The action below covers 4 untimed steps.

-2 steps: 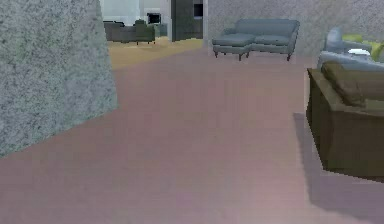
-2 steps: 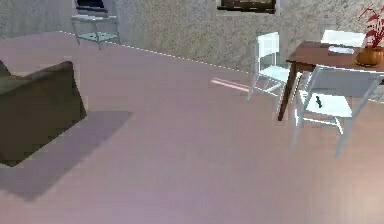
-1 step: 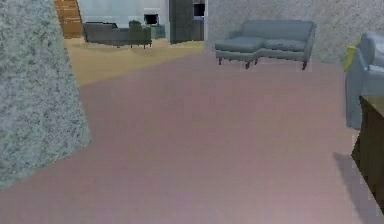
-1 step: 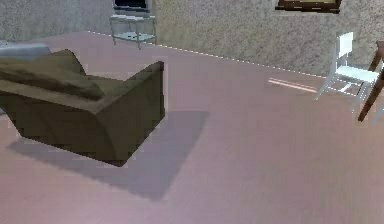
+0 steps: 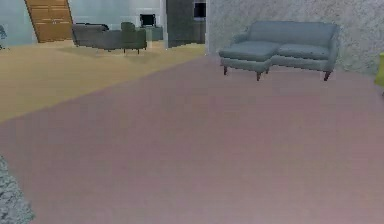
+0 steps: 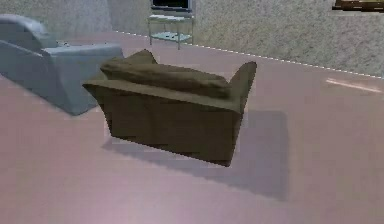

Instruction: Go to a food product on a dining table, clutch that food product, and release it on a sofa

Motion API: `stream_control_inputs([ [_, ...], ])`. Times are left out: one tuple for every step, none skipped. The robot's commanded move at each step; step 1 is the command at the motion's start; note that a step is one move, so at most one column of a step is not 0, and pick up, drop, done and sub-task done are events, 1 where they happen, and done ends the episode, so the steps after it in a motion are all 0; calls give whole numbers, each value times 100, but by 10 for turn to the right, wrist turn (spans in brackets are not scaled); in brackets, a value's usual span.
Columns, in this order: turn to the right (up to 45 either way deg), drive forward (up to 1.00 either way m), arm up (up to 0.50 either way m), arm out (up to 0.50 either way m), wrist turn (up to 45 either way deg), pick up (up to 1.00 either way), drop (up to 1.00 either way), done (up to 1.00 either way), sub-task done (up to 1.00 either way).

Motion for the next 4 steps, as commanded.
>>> stream_control_inputs([
  [0,100,0,0,0,0,0,0,0],
  [0,100,0,0,0,0,0,0,0],
  [0,100,0,0,0,0,0,0,0],
  [0,100,0,0,0,0,0,0,0],
])
